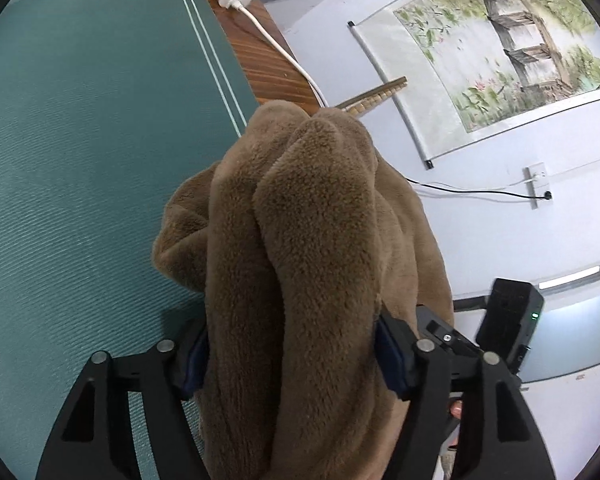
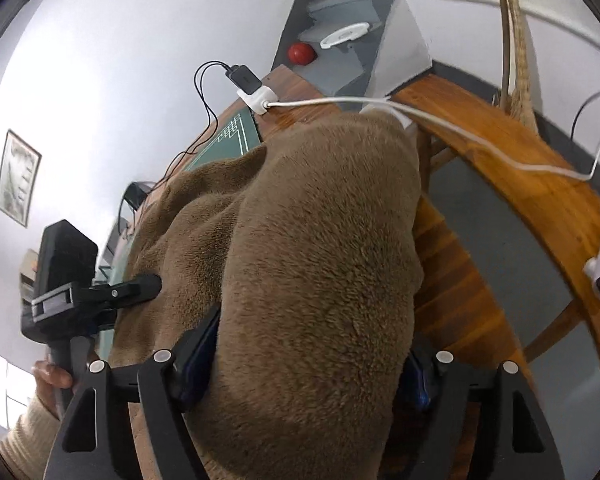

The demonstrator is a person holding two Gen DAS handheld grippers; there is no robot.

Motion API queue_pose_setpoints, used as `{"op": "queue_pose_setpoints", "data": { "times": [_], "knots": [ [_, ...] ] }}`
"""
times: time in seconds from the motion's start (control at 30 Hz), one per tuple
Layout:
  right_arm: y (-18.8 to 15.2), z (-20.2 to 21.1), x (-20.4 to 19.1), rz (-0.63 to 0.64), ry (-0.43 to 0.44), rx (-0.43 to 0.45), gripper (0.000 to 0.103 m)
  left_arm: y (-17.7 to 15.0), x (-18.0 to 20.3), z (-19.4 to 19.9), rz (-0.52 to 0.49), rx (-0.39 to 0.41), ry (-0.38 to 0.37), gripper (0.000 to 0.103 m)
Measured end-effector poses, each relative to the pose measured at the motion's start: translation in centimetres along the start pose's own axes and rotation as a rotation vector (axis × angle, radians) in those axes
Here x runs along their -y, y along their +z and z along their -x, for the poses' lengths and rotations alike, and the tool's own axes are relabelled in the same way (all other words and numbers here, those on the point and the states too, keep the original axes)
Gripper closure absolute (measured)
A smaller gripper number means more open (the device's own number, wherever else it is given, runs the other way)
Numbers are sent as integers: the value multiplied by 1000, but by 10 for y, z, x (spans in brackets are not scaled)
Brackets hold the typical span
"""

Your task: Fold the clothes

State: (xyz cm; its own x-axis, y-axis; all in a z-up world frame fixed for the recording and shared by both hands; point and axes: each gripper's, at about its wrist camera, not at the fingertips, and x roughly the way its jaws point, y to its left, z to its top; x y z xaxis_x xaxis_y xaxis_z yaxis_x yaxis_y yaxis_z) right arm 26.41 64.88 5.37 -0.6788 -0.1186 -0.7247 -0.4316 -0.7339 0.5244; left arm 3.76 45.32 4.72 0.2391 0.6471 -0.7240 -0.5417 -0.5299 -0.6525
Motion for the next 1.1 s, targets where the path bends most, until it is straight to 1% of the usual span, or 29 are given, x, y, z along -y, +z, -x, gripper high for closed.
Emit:
{"op": "queue_pose_setpoints", "data": {
  "times": [0.07,0.13,0.23,0.27,0.4,0.5,0.53,0.6,0.63,0.77,0.83,0.9,1.03,1.1],
  "knots": [
    [3,2,0,31,-12,5,25,-6,6,2,-10,8,15,28],
    [7,-3,1,39,-8,-15,24,-13,11,1,-11,8,18,27],
    [15,-9,4,48,21,-13,25,-18,13,2,-5,19,5,27],
    [16,-8,0,74,21,-2,25,-19,14,3,-5,26,0,27],
    [18,-2,-23,189,19,34,25,-27,31,16,-65,73,11,27],
    [20,0,-36,264,23,48,25,-38,37,27,-70,106,0,27],
    [21,-2,-34,265,31,42,25,-42,38,29,-73,112,2,27],
    [23,-7,-31,267,46,30,25,-49,39,29,-96,113,41,27],
    [24,-10,-26,257,39,19,25,-50,35,25,-86,104,56,27],
    [25,-23,-10,200,-5,-15,23,-47,11,13,17,73,77,24],
    [25,-21,-5,176,-19,-20,16,-47,14,13,-12,70,114,20],
    [23,-12,-8,194,-62,-6,14,-47,18,14,-42,68,151,18],
    [10,22,-24,251,-192,86,14,-51,42,25,-109,86,255,17],
    [-1,40,-34,275,-260,130,13,-54,61,25,-148,98,318,8]
  ]
}}
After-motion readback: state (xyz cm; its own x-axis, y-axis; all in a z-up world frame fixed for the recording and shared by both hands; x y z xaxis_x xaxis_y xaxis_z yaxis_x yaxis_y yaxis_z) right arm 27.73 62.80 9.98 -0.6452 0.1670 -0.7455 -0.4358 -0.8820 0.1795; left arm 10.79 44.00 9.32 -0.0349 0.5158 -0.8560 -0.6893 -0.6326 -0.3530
